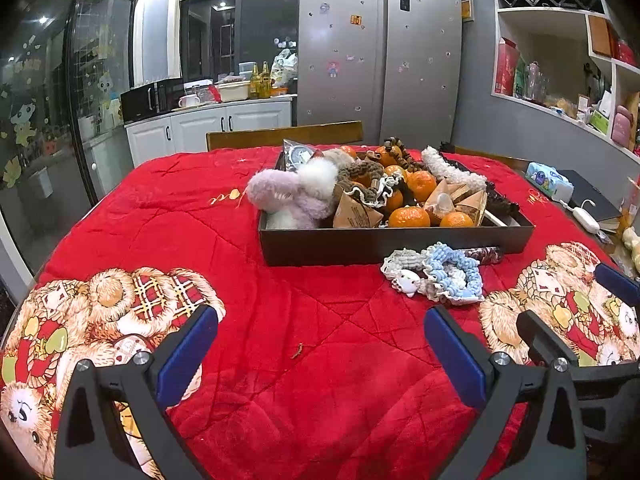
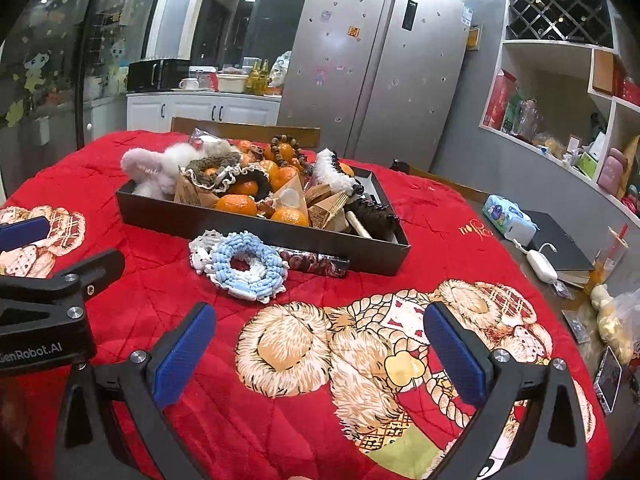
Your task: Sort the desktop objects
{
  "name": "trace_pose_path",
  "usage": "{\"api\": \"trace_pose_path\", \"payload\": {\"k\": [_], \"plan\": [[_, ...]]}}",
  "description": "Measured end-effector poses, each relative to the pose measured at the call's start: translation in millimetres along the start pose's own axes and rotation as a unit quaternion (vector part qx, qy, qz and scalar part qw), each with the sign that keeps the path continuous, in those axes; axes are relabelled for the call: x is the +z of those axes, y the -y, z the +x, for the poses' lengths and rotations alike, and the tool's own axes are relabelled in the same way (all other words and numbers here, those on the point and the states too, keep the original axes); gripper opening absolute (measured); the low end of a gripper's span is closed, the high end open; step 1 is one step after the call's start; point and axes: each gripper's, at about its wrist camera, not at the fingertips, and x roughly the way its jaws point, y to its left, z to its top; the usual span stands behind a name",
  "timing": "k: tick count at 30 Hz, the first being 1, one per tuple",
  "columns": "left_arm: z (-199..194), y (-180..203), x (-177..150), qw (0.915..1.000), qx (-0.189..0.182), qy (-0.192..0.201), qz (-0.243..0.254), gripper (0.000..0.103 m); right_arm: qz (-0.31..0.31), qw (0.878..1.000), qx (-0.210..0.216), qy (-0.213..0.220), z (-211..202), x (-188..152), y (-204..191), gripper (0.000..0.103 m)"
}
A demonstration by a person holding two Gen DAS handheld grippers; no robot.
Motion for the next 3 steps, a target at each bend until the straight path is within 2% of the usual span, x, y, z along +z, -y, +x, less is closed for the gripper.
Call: {"api": "trace_pose_path", "payload": {"k": [3], "plan": [[0.9, -0.4, 0.0, 1.0000, 0.000, 0.000, -0.001, 0.103, 0.003, 1.000, 0.001, -0.003, 2.0, -0.6, 2.1, 0.103]]}}
